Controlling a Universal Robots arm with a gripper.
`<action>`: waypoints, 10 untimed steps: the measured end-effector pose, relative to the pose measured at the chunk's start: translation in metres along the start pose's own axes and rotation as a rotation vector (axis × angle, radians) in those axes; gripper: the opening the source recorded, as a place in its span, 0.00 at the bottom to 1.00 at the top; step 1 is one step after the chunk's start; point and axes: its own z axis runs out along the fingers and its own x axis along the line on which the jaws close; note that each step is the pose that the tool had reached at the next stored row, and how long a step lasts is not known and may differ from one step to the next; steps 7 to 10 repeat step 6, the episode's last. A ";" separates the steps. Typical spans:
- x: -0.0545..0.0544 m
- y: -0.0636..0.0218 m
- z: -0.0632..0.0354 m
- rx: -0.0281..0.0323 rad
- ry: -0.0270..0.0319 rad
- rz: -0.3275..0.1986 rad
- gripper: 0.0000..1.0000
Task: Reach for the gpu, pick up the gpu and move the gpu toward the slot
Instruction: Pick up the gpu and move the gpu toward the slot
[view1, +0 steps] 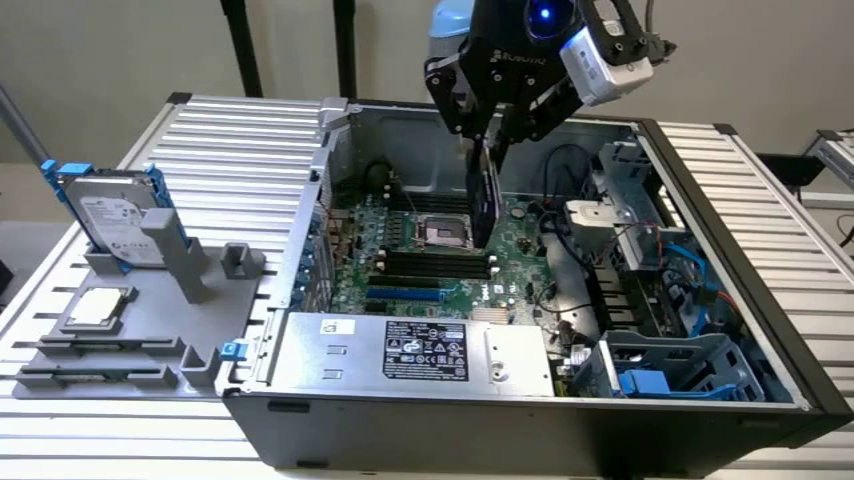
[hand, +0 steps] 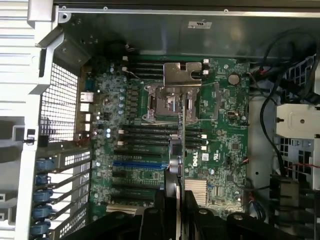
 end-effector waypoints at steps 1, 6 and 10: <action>-0.001 0.0000 -0.0001 0.0003 0.0014 0.000 0.27; -0.001 0.0000 0.0000 0.0000 0.0016 0.000 0.27; -0.001 0.0000 0.0000 0.0000 0.0016 0.000 0.27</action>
